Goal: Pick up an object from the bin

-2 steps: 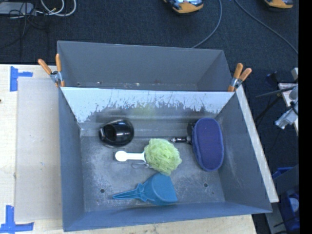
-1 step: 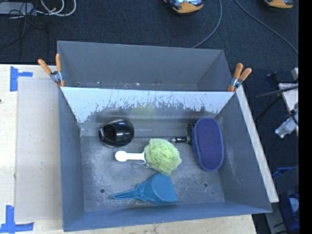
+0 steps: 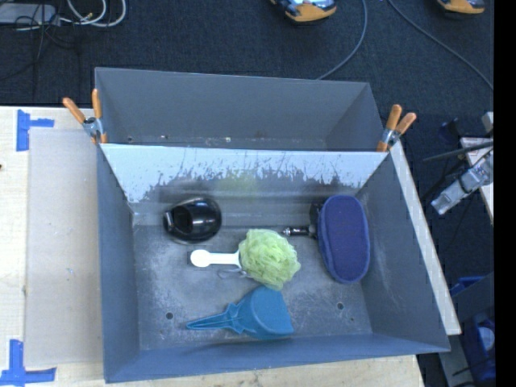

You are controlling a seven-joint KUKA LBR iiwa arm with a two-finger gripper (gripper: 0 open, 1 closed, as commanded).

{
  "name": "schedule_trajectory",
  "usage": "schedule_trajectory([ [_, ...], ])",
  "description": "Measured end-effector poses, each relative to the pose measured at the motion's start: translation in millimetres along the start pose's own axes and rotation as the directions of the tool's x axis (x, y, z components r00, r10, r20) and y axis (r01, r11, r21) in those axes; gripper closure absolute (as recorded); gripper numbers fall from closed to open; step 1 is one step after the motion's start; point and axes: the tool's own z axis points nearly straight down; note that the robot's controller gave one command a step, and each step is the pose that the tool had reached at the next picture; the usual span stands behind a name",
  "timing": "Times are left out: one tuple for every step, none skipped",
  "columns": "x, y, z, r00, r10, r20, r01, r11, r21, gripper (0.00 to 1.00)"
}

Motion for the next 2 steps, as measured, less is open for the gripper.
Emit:
schedule_trajectory([
  [26.2, 44.0, 0.5, 0.968, 0.252, 0.0, -0.252, 0.968, 0.001, 0.0],
  [-15.0, 33.0, 9.5, 0.842, 0.539, 0.001, -0.539, 0.842, 0.003, 0.0],
])
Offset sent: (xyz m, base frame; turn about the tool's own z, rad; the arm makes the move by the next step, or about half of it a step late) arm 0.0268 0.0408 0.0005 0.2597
